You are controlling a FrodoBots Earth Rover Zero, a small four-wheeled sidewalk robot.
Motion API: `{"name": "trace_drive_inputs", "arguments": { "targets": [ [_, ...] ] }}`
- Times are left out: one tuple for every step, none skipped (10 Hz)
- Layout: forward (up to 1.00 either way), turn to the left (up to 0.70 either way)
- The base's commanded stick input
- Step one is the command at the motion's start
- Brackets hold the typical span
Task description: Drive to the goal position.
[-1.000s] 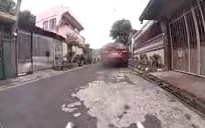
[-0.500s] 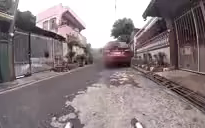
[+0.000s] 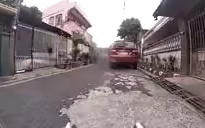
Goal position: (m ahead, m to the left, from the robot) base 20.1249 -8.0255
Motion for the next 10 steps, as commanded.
{"name": "trace_drive_inputs", "arguments": {
  "targets": [
    [0.70, 0.14],
    [0.70, 0.14],
    [0.70, 0.14],
    [0.70, 0.14],
    [0.70, 0.14],
    [0.70, 0.14],
    [0.70, 0.10],
    [0.70, 0.05],
    [0.70, 0.05],
    [0.70, 0.05]
  ]
}}
